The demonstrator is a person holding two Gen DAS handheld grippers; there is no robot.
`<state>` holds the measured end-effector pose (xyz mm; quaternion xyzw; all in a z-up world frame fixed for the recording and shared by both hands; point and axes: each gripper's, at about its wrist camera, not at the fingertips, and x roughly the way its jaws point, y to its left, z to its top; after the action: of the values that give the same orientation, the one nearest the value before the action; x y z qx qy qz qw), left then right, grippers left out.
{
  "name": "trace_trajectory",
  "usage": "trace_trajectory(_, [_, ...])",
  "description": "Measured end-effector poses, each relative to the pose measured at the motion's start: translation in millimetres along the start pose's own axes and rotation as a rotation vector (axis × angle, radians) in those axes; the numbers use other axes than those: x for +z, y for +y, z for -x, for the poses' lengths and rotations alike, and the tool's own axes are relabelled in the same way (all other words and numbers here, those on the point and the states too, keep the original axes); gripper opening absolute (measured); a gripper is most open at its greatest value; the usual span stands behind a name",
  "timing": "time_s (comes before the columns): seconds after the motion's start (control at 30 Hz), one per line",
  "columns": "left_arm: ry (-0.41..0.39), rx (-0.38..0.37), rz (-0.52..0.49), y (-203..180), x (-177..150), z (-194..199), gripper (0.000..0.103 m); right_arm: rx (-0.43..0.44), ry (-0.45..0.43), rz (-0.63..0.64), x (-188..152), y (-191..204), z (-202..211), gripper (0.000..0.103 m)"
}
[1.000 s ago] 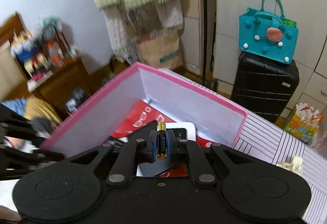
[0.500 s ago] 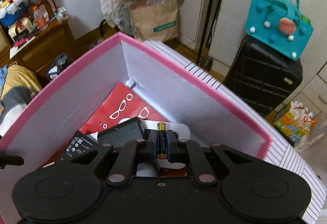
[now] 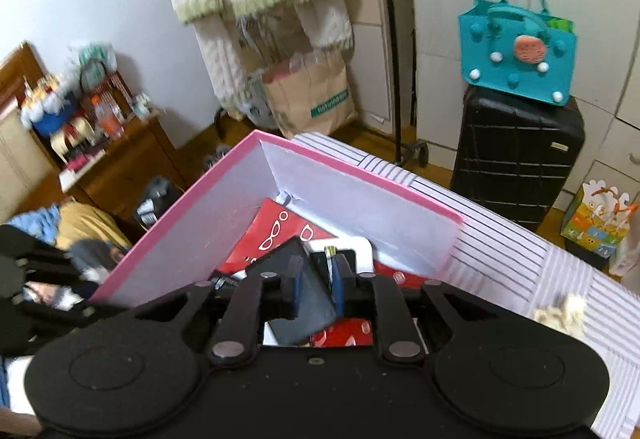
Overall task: Organize rigid objects
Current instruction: 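Move the right tool to the white plug adapter on the table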
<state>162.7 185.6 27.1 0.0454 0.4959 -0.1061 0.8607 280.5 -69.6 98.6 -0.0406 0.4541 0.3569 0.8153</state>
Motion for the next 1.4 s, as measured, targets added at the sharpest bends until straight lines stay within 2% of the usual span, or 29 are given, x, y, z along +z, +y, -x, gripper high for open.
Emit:
trace_trajectory(0.27, [0.000, 0.019, 0.011, -3.0, 0.4, 0.0, 0.011, -0.077, -0.102, -0.094, -51.6, -37.4, 63.2, 0.025])
trace_trajectory(0.4, [-0.005, 0.032, 0.029, -4.8, -0.2, 0.7, 0.011, -0.134, -0.146, -0.166, -79.7, -65.7, 79.8, 0.027])
trace_trajectory(0.53, [-0.024, 0.038, 0.048, -4.6, -3.6, 1.5, 0.011, -0.209, -0.184, -0.219, -106.9, -94.6, 82.8, 0.034])
trace_trajectory(0.8, [-0.010, 0.056, 0.068, -6.6, 0.6, -0.1, 0.011, -0.264, -0.220, -0.284, -135.5, -140.8, 49.0, 0.043])
trace_trajectory(0.97, [-0.004, 0.075, 0.060, -10.0, 3.3, -3.4, 0.011, -0.256, -0.231, -0.273, -137.8, -155.1, 27.3, 0.056])
trace_trajectory(1.1, [0.003, 0.084, 0.051, -12.0, 3.9, -4.2, 0.011, -0.272, -0.256, -0.225, -130.8, -157.7, 8.6, 0.067])
trace_trajectory(1.17, [0.004, 0.085, 0.050, -11.7, 4.3, -3.9, 0.011, -0.274, -0.260, -0.214, -125.1, -160.1, -2.2, 0.075])
trace_trajectory(1.27, [0.006, 0.082, 0.053, -12.3, 4.6, -4.1, 0.011, -0.280, -0.221, -0.208, -115.2, -166.4, -21.5, 0.079])
trace_trajectory(1.4, [0.004, 0.076, 0.056, -10.2, 4.2, -3.8, 0.011, -0.304, -0.227, -0.242, -108.6, -176.2, -39.7, 0.087])
